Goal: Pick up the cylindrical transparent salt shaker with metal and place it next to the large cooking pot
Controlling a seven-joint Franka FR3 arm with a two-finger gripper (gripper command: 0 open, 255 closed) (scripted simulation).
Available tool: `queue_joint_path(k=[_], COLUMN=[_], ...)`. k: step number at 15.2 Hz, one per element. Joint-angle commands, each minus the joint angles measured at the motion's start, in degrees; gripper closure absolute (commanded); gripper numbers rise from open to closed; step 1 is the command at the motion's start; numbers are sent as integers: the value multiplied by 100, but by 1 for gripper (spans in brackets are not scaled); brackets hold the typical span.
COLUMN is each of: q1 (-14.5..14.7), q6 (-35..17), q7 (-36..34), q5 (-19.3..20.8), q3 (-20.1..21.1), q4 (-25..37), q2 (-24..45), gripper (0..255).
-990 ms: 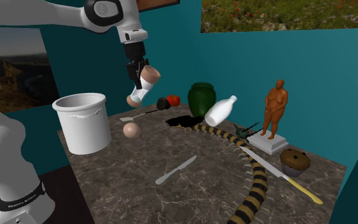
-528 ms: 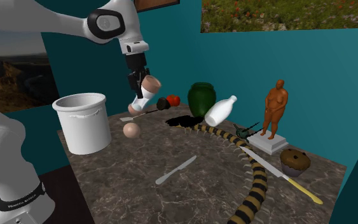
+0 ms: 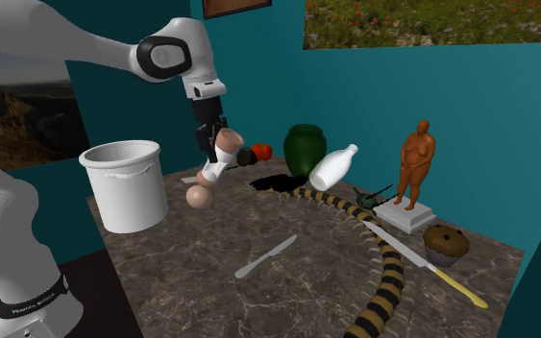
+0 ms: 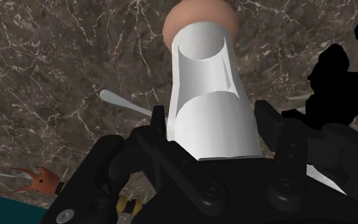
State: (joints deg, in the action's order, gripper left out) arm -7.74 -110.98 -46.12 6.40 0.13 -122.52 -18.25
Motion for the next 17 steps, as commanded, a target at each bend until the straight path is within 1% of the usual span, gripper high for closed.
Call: queue_joint_path(k=[1, 17], q1=[-4, -26], q6=[-161, -1415], q7=[-9, -150], q5=[8, 91], q3=[-6, -16], q4=[-160, -1155], q2=[-4, 261], gripper=[255, 255])
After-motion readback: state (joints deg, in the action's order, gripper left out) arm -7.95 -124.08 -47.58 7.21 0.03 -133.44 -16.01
